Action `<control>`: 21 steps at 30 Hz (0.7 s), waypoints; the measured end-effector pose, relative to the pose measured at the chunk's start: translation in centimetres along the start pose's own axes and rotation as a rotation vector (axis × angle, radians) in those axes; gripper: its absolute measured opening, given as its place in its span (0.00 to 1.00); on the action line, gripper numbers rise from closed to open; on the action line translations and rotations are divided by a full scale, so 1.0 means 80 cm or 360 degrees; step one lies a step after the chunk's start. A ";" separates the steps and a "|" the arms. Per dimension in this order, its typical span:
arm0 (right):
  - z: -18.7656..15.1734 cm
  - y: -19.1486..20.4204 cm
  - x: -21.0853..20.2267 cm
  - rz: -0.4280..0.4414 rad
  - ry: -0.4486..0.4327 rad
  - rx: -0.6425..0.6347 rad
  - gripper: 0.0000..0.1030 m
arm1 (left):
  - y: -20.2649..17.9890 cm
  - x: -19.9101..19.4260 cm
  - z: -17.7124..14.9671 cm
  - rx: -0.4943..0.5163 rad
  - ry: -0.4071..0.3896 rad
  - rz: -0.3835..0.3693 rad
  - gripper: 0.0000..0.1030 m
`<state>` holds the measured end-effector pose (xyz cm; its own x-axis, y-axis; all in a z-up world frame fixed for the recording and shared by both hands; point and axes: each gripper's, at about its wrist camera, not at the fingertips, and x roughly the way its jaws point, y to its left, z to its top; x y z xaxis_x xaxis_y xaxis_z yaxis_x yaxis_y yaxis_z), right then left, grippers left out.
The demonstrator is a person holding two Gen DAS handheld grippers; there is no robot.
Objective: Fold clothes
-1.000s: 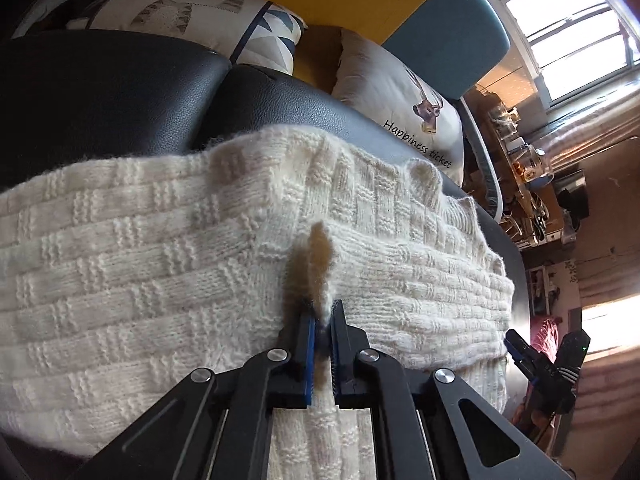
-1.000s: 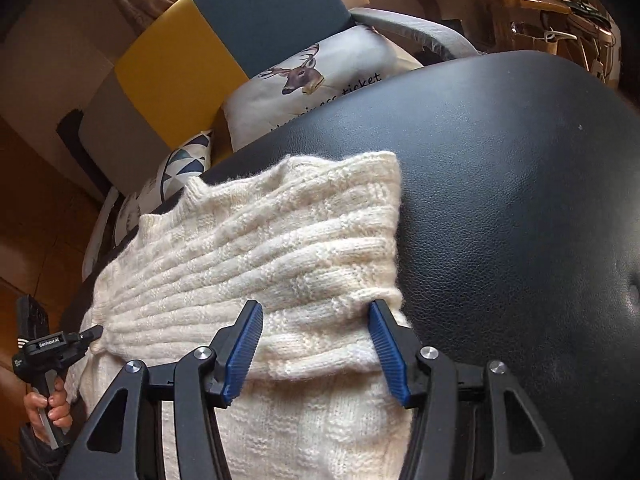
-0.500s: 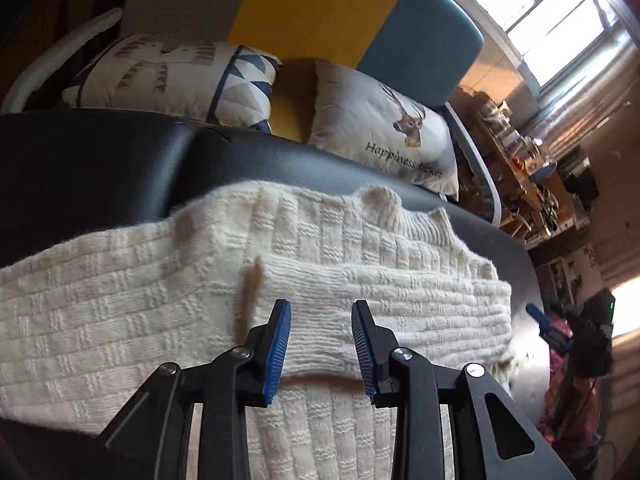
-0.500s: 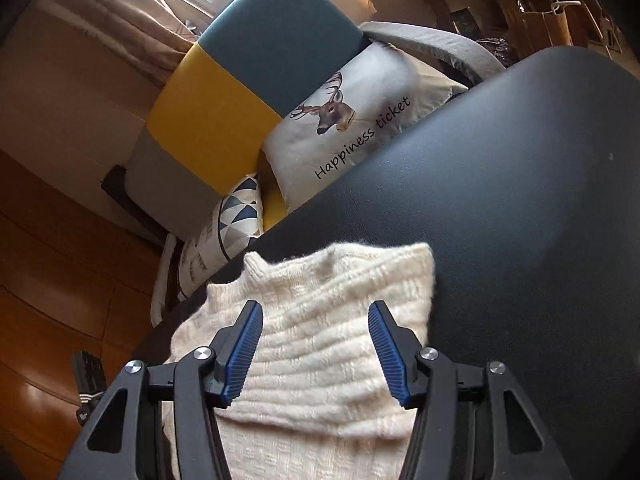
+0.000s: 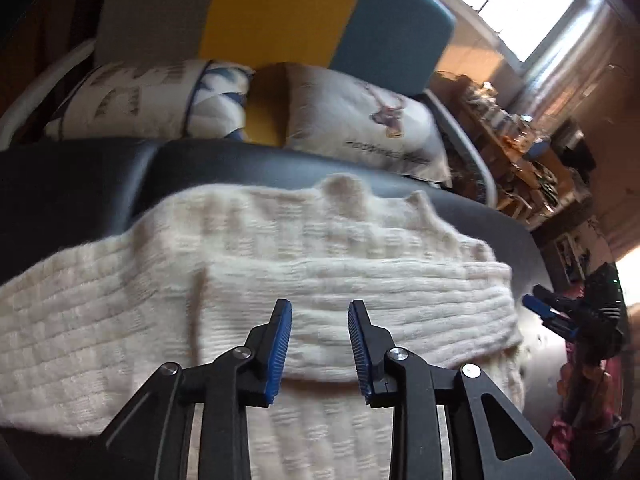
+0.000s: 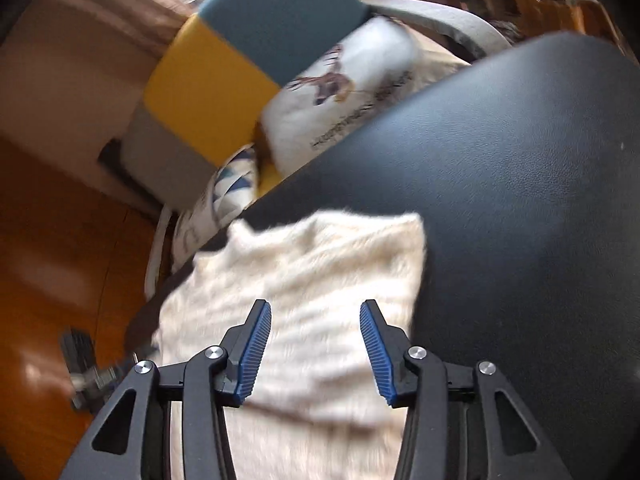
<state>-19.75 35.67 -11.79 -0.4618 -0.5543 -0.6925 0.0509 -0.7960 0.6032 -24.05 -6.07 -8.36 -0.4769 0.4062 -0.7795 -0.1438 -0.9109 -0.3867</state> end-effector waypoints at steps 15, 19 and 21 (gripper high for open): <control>-0.074 0.010 0.028 -0.0306 0.0135 -0.0562 0.46 | -0.294 0.200 0.016 0.0632 0.0483 -0.0271 0.28; -0.082 0.002 0.023 -0.0280 0.0118 -0.0576 0.46 | -0.294 0.250 0.021 0.0611 0.0502 -0.0124 0.25; -0.088 0.008 0.026 -0.0337 0.0110 -0.0648 0.46 | -0.283 0.255 0.023 0.0548 0.0469 -0.0153 0.24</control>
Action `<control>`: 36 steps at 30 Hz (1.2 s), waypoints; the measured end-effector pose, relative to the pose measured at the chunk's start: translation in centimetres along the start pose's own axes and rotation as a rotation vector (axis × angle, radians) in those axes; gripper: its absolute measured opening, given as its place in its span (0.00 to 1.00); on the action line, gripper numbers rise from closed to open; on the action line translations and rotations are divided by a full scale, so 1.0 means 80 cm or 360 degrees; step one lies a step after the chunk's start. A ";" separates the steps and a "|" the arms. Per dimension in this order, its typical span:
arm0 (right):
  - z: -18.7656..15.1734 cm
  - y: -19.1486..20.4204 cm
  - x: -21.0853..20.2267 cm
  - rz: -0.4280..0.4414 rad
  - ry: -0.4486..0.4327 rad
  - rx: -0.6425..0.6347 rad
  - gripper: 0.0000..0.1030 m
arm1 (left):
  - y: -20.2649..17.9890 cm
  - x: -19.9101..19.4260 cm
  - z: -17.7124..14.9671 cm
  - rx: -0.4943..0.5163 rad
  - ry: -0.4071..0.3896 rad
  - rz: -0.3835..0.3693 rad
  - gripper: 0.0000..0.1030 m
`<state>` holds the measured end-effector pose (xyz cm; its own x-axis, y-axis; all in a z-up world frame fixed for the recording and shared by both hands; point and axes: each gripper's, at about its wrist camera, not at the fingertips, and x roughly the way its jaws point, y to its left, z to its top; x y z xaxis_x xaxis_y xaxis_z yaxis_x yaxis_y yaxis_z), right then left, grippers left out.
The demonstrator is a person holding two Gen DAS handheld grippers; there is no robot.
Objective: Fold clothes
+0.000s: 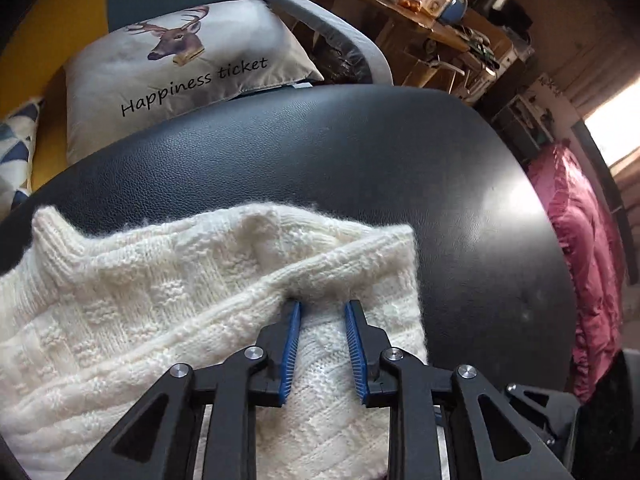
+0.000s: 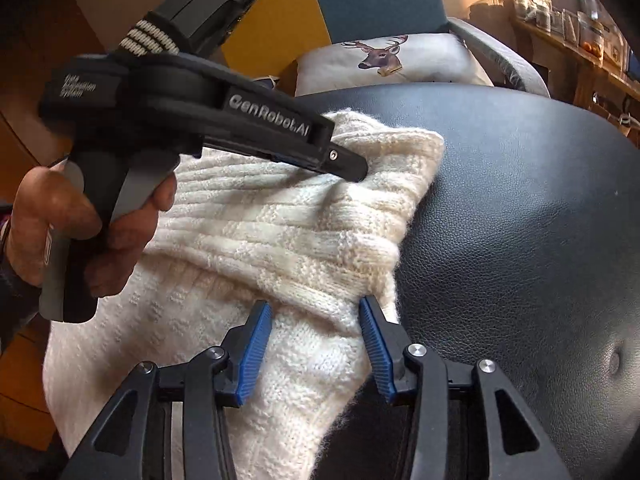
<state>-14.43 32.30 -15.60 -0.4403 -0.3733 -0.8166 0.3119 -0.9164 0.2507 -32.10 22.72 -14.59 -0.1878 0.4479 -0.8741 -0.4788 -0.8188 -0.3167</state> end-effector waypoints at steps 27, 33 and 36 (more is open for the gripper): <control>0.037 0.042 0.000 -0.0221 -0.0089 0.0207 0.48 | 0.282 -0.207 -0.247 -0.1106 -0.0539 -0.0219 0.24; -0.016 0.112 -0.031 0.0181 -0.0147 0.0261 0.53 | 0.307 -0.273 -0.345 -0.1379 -0.0746 -0.0398 0.33; -0.046 0.142 -0.025 0.0256 -0.0124 0.0273 0.53 | 0.346 -0.320 -0.429 -0.1582 -0.0862 -0.0353 0.34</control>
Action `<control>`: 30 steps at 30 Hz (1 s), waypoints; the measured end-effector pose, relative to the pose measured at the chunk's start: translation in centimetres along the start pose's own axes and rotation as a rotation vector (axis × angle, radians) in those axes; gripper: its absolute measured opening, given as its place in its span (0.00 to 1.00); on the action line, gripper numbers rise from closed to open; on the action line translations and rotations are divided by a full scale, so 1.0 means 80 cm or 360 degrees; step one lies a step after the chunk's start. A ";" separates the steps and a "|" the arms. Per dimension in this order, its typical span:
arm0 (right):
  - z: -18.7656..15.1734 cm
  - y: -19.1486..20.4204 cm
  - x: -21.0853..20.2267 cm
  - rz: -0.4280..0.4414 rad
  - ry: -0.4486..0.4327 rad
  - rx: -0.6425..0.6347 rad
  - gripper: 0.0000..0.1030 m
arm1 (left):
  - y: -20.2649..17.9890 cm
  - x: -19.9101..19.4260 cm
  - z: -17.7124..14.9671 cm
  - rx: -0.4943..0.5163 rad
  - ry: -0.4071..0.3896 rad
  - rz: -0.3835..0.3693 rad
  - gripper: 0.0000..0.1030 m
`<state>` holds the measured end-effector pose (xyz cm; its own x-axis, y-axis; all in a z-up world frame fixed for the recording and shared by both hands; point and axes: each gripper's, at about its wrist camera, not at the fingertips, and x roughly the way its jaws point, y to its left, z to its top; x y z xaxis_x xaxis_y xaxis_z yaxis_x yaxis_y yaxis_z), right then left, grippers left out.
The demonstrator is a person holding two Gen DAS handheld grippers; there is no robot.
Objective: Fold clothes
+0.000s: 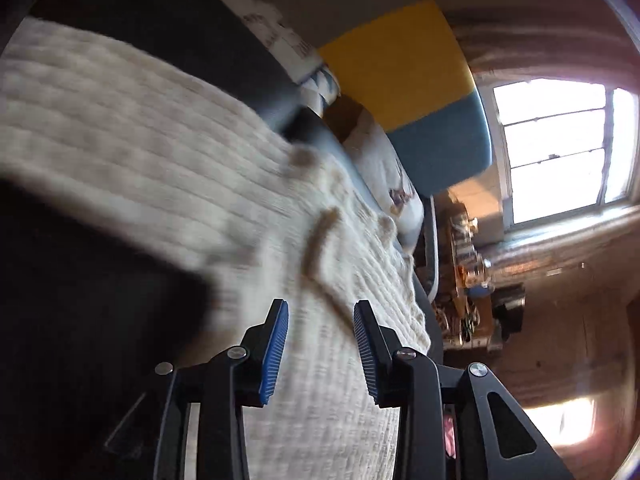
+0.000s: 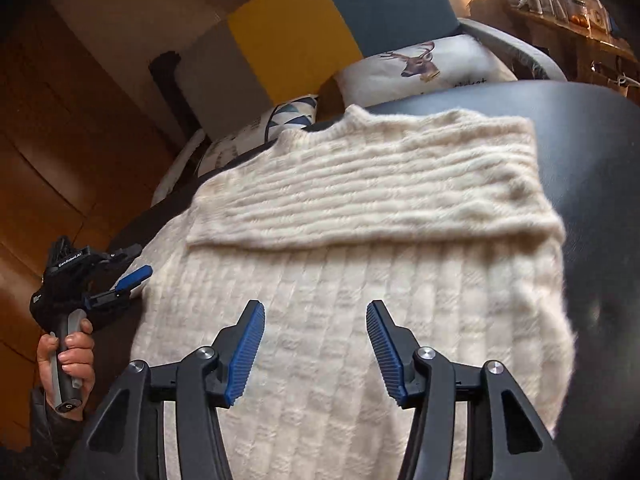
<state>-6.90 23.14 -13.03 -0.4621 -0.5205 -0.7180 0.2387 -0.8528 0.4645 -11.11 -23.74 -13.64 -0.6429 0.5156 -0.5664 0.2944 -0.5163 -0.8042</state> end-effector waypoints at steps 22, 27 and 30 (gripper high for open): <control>-0.040 0.027 0.033 -0.0094 0.0098 0.0002 0.54 | 0.295 -0.272 0.139 -0.0948 -0.0723 0.0351 0.35; -0.042 0.043 0.037 -0.0179 0.0117 -0.0108 0.57 | 0.296 -0.260 0.162 -0.0935 -0.0745 0.0366 0.35; -0.044 0.052 0.041 -0.0233 0.0132 -0.0177 0.60 | 0.287 -0.251 0.171 -0.0885 -0.0739 0.0442 0.21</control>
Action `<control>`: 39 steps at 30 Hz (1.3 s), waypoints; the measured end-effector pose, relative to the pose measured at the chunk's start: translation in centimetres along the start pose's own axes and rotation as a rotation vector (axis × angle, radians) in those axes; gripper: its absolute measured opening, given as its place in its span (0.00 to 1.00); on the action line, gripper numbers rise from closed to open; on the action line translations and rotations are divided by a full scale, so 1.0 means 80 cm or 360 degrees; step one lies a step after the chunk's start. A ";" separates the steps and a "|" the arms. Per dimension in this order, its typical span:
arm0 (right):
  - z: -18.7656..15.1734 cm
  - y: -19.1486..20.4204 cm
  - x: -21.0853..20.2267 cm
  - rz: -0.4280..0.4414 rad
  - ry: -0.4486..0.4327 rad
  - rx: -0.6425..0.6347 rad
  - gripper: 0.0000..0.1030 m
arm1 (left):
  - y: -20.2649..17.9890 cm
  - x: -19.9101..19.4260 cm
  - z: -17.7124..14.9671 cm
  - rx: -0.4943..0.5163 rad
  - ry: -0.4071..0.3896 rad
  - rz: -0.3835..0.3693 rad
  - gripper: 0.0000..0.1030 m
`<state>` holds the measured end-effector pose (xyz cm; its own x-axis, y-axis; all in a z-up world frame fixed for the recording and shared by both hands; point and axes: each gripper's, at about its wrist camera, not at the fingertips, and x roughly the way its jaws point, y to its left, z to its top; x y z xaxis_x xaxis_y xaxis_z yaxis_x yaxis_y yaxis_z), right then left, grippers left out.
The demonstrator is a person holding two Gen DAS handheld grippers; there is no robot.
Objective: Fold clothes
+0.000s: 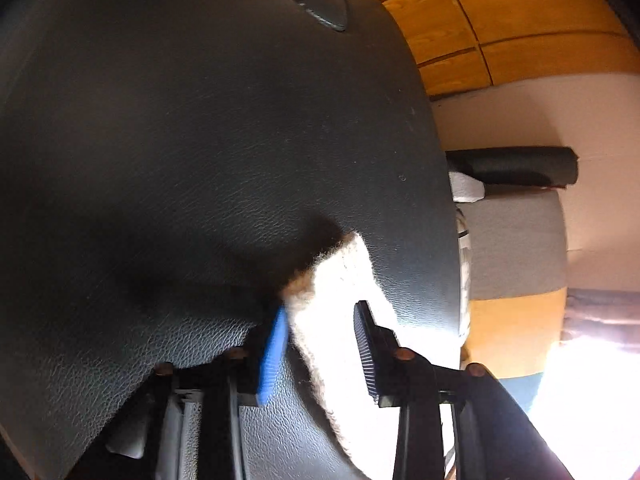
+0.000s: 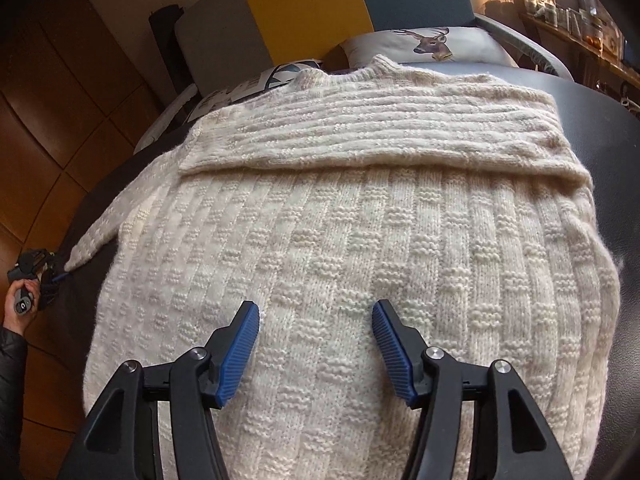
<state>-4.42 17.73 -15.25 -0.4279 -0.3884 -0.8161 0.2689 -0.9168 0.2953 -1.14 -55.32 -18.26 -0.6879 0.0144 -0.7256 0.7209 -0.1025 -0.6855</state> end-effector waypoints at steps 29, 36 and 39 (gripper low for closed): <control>0.030 -0.001 0.002 -0.0145 0.0063 -0.0183 0.47 | -0.387 0.005 -0.351 0.1067 0.0559 -0.0710 0.07; 0.050 -0.016 -0.010 0.0065 -0.0039 -0.0017 0.47 | -0.400 0.064 -0.496 0.1371 0.0762 -0.0512 0.07; 0.059 -0.024 -0.013 0.0152 -0.0047 0.0092 0.47 | -0.386 0.090 -0.538 0.1447 0.0834 -0.0412 0.07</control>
<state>-8.57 19.46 -12.67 -0.4284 -0.4760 -0.7681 0.2597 -0.8790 0.3999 -24.75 -9.22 -4.93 -0.5331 0.5435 -0.6484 0.0774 -0.7318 -0.6771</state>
